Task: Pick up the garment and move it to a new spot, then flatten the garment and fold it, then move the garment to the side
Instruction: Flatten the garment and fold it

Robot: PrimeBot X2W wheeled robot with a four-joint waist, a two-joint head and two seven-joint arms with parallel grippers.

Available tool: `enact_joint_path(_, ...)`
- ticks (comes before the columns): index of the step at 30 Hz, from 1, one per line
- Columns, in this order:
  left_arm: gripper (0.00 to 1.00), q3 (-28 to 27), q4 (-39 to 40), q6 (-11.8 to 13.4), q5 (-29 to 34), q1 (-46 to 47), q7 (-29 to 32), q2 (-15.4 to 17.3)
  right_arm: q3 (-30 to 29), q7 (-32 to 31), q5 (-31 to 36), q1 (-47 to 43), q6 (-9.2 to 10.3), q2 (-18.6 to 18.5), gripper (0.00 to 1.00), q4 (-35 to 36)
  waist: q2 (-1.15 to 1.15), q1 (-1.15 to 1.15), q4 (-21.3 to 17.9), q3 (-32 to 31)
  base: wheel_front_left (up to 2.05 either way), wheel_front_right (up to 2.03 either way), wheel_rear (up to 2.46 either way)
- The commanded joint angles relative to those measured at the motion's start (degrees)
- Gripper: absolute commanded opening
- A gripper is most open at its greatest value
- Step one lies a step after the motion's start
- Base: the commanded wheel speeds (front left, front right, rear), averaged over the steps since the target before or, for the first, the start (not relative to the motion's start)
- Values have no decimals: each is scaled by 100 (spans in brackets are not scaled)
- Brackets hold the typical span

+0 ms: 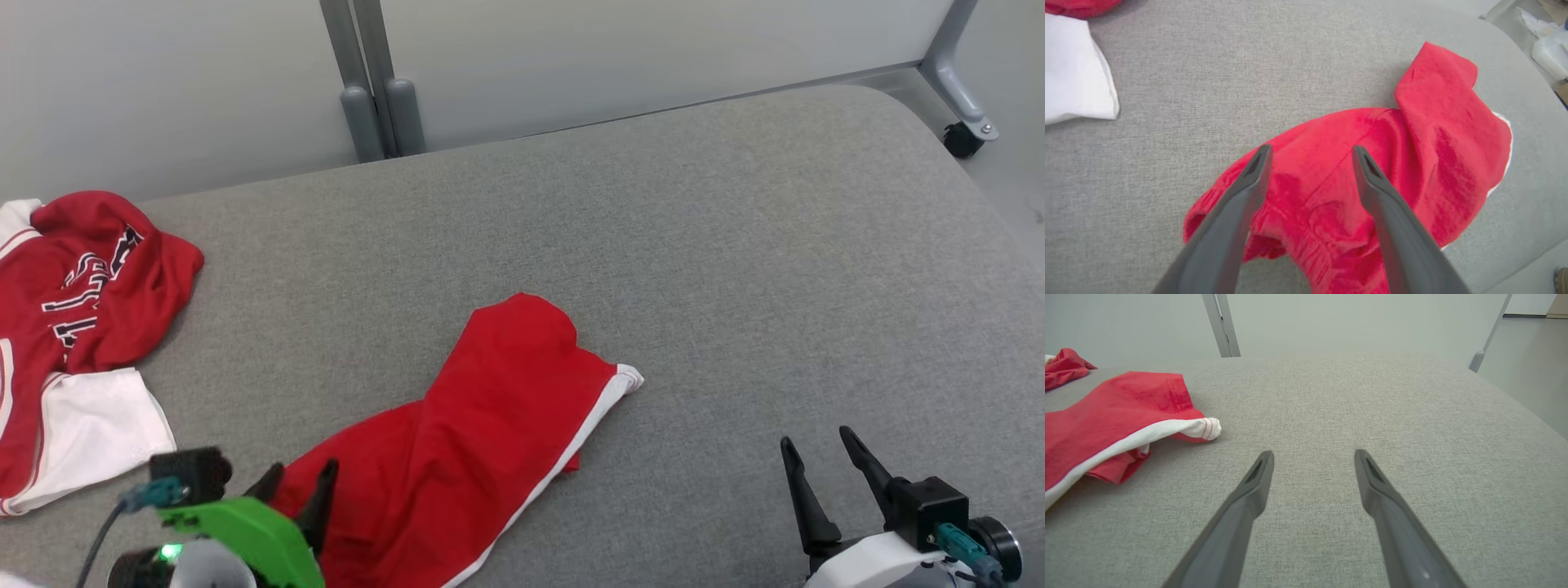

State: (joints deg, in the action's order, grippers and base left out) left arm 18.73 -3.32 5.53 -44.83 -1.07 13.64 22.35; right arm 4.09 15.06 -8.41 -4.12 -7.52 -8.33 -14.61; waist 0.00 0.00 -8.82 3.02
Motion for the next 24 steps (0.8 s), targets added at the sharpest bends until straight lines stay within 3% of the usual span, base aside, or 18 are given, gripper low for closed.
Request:
enact_joint_path(1,100,207,-250,-37,276,392,132,-8,38,18,-19,129,6,-17,100,9,0,0,-7,138,0,0,0)
enact_joint_path(6,100,681,-952,-49,795,1300,373,-175,149,18,-52,278,7,-89,100,12,0,0,-170,260,0,0,0)
enact_joint_path(11,100,1161,-1587,-438,791,1643,1144,-107,177,18,-70,265,7,-98,100,1,0,0,-269,347,0,0,0)
enact_joint_path(16,100,1274,-1746,-866,290,1564,1723,-224,128,18,-86,234,6,-70,100,-19,0,0,-319,364,0,0,0)
enact_joint_path(17,96,1276,-1749,-888,280,1572,1756,-205,120,18,-90,230,7,-67,100,-19,0,0,-321,371,0,0,0)
enact_joint_path(18,26,1253,-1761,-870,280,1602,1714,-201,114,18,-94,233,7,-67,100,-18,0,0,-321,376,0,0,0)
enact_joint_path(19,0,1242,-1808,-819,317,1640,1685,-206,109,18,-96,241,7,-61,100,-18,0,0,-321,382,0,0,0)
enact_joint_path(24,0,1202,-2141,-702,347,1779,1430,-396,144,18,-105,375,7,-30,100,-21,0,0,-369,414,0,0,0)
